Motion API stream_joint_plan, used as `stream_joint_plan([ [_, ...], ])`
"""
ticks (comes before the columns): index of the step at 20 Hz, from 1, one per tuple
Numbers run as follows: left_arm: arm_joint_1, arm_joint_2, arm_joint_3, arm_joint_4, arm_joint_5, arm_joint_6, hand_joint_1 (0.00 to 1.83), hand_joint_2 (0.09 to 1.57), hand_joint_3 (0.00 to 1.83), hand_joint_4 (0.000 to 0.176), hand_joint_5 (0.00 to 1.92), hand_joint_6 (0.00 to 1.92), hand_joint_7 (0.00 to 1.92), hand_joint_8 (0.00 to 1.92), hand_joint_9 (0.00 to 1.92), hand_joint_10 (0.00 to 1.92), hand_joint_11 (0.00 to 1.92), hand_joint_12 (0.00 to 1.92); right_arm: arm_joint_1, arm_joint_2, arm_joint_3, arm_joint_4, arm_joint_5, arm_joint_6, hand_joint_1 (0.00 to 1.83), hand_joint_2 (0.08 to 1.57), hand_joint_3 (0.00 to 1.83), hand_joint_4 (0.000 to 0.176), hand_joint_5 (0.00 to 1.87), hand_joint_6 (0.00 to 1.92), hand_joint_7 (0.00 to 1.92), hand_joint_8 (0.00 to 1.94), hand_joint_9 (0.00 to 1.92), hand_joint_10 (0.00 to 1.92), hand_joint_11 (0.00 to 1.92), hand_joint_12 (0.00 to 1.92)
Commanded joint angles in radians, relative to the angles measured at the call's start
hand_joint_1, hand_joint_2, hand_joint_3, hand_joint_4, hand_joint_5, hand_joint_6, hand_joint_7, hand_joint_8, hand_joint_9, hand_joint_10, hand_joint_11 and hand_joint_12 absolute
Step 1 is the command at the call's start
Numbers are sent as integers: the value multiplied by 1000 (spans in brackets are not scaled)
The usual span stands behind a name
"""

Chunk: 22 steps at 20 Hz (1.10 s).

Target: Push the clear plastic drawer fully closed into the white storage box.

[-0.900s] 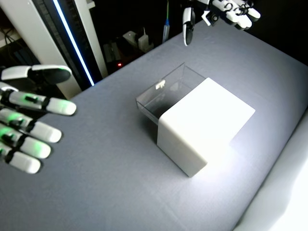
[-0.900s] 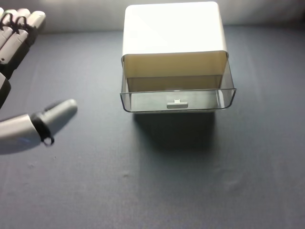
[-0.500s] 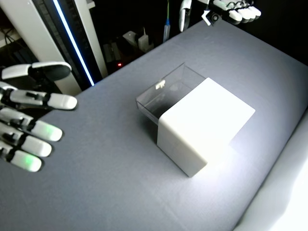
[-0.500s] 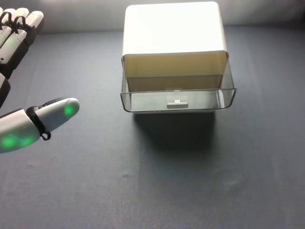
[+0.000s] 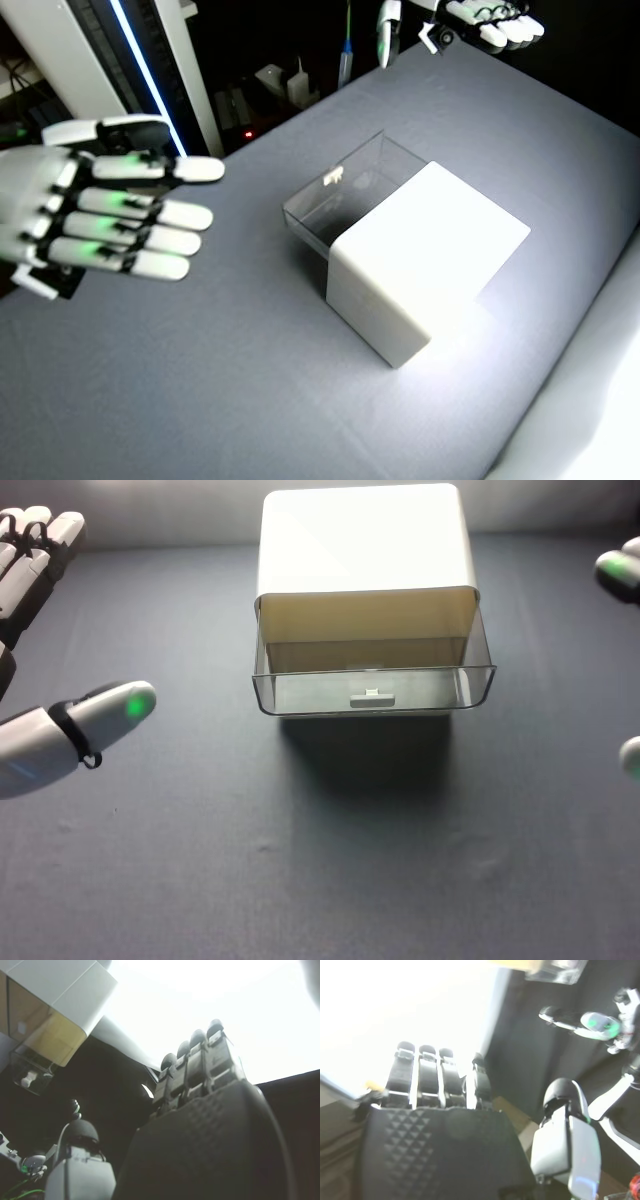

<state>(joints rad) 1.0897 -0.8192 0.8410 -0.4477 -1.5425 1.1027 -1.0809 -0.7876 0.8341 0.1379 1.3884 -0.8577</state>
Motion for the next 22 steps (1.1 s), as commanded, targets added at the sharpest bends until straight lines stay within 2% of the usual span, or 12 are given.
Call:
stream_joint_plan([
  [1,-4,1,9,9,-123,-1,0,1079,76,28,0,0,0,0,0,0,0,0,15,2,-4,-16,91,5,0,1078,0,0,0,0,0,0,0,0,0,0],
  [3,-4,1,10,6,-123,-1,0,1083,75,42,0,0,0,0,0,0,0,0,32,2,-7,-57,54,5,0,1034,0,0,0,0,0,0,0,0,0,0],
  [6,-4,-3,13,3,-118,-1,0,1057,58,49,0,0,0,0,0,0,0,0,72,-6,-8,-128,-24,5,6,936,0,136,0,0,0,0,0,0,0,0],
  [10,-3,-5,17,-2,-108,-1,0,1041,45,53,0,0,0,0,0,0,0,0,143,-25,-8,-257,-146,28,5,978,0,122,0,0,0,0,0,0,0,0],
  [11,-2,-5,18,-5,-107,-1,0,1045,46,48,0,0,0,0,0,0,0,0,157,-28,-8,-282,-167,39,0,954,0,139,0,0,0,0,0,0,0,0],
  [13,1,-5,18,-11,-104,-2,0,1045,44,60,0,0,0,0,0,0,0,0,188,-35,-8,-340,-200,69,0,922,0,71,3,1,0,0,0,0,0,0],
  [15,6,-5,18,-15,-102,-2,0,1039,39,46,0,0,0,0,0,0,0,0,224,-42,-9,-412,-232,111,22,858,0,135,22,7,0,0,0,0,0,0],
  [16,6,-5,18,-17,-101,-2,0,1030,34,47,0,0,0,0,0,0,0,0,245,-46,-9,-449,-257,129,9,876,0,139,4,1,0,0,0,0,0,0],
  [17,8,-5,18,-18,-101,-2,0,1034,36,60,0,0,0,0,0,0,0,0,265,-52,-8,-481,-277,144,265,900,0,169,0,0,0,0,0,0,0,0],
  [19,9,-6,19,-19,-97,-2,0,1039,37,57,0,0,0,0,0,0,0,0,299,-64,-6,-536,-312,173,30,981,0,164,0,0,0,0,0,0,0,0],
  [20,9,-7,20,-19,-95,-2,0,1058,46,32,0,0,0,0,0,0,0,0,309,-70,-3,-554,-321,186,5,878,0,152,0,0,0,0,0,0,0,0],
  [22,9,-9,22,-19,-91,-2,0,1063,47,35,0,0,0,0,0,0,0,0,341,-94,15,-610,-353,246,0,886,0,117,23,9,0,0,0,0,0,0],
])
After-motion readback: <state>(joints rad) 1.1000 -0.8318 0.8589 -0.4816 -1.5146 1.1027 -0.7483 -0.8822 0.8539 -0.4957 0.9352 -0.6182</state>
